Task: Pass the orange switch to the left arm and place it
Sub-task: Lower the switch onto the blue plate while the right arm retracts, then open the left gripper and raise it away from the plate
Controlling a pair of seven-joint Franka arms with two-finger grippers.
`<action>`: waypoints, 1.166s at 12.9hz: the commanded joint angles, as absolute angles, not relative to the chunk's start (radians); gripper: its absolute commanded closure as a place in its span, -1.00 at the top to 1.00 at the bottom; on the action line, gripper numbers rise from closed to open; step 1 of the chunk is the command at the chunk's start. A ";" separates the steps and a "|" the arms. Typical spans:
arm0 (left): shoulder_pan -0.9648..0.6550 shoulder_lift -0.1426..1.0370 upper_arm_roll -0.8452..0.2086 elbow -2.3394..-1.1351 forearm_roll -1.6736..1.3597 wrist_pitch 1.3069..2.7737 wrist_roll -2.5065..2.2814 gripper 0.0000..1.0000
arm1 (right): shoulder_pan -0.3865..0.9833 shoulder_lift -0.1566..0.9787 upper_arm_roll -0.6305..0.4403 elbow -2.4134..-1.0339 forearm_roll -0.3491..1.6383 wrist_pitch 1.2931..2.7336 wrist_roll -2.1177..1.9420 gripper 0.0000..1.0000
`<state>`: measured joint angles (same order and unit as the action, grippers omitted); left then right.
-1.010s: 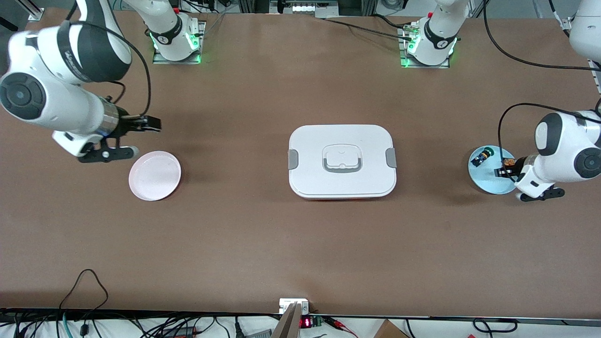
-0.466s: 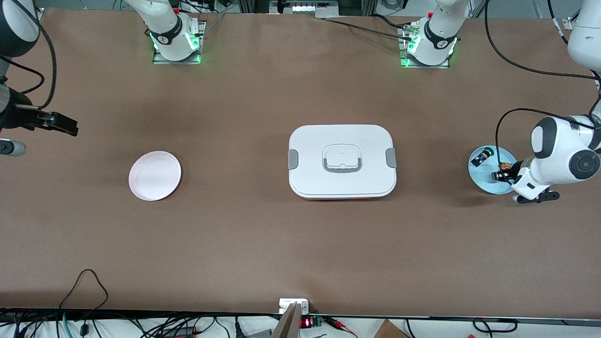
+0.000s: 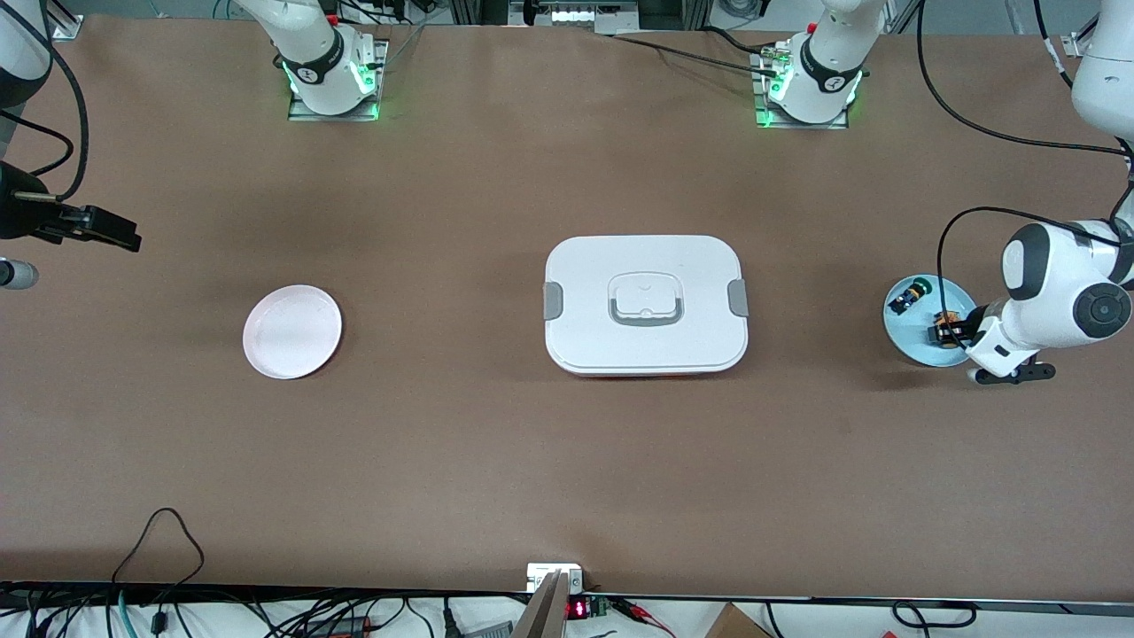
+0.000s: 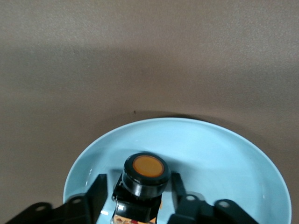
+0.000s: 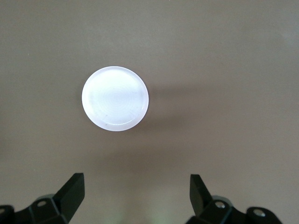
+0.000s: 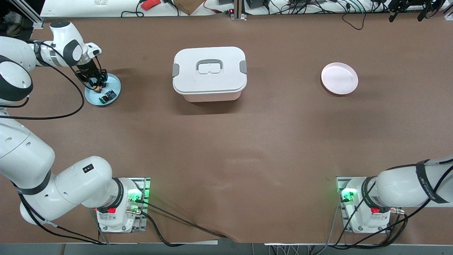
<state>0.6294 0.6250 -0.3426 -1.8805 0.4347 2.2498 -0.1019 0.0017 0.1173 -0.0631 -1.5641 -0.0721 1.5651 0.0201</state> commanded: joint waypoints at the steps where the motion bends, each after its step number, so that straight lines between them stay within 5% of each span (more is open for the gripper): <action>1: 0.631 0.559 -0.353 -1.868 0.446 2.203 -0.087 1.00 | 0.015 -0.006 -0.074 -1.728 -0.057 1.668 0.003 1.00; 3: 0.583 0.459 -0.391 -1.850 0.369 2.111 -0.087 1.00 | 0.012 -0.048 -0.074 -1.796 -0.057 1.713 0.003 1.00; 10: 0.414 0.174 -0.388 -1.744 0.062 1.872 -0.092 1.00 | 0.011 -0.012 -0.071 -1.678 -0.057 1.629 -0.015 1.00; 15: 0.186 0.041 -0.218 -1.741 -0.004 1.727 -0.109 1.00 | 0.011 -0.014 -0.072 -1.664 -0.055 1.629 -0.023 1.00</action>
<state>0.2315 0.0708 -0.2782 -1.7339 0.0379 1.7513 -0.1145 0.0062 -0.0211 -0.0668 -1.6940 -0.0712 1.6506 -0.0106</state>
